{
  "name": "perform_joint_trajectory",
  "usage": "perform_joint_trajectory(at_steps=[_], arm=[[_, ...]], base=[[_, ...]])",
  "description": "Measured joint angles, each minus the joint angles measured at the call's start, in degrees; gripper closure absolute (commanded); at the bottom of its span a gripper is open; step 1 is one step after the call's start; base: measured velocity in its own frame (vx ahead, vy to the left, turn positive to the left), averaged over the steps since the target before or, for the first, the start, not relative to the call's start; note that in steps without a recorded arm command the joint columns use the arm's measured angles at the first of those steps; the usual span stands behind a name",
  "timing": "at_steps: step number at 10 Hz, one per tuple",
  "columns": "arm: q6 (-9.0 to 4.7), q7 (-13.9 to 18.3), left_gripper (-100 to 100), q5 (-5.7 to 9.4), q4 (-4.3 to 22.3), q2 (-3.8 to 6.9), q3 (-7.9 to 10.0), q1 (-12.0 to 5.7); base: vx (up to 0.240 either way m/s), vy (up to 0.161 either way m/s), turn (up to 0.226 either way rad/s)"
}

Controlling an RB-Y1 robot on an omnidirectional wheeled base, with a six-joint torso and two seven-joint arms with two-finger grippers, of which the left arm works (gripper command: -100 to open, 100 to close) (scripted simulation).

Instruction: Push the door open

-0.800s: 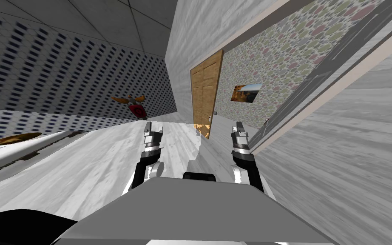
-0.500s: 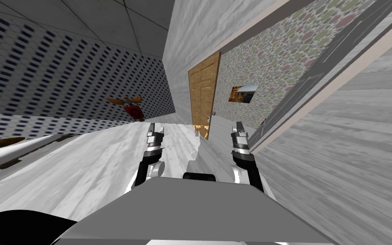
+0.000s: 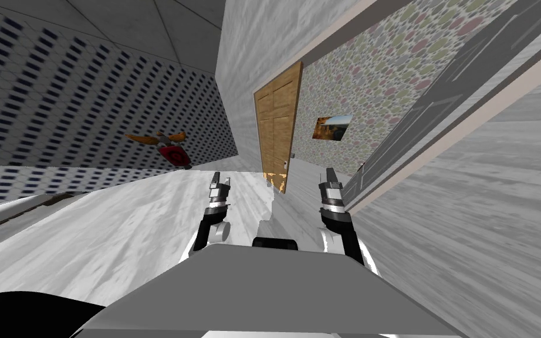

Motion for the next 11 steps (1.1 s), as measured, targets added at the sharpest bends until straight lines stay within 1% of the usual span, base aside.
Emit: perform_joint_trajectory(at_steps=[1,3,5,6,7,8,11], arm=[[-0.26,0.2,-100,-0.13,1.2,0.19,0.04,-0.59],[-0.94,0.4,-100,-0.60,3.3,0.25,-0.33,-1.14],[-1.19,0.7,-100,-0.92,5.3,0.54,-0.40,-2.06],[-1.53,0.9,-100,-1.13,6.4,0.63,-0.54,-2.33],[-2.00,1.1,-100,-1.30,7.9,0.80,-0.55,-2.90],[-2.17,1.5,-100,-1.41,9.0,1.08,-0.47,-3.41],[-2.97,2.1,-100,-2.05,12.5,1.38,-0.80,-4.58]], base=[[0.073,0.003,-0.088],[0.091,0.009,-0.083],[0.089,0.009,-0.082],[0.097,0.002,-0.106],[0.099,0.016,-0.092],[0.098,0.026,-0.093],[0.094,0.018,-0.108]])
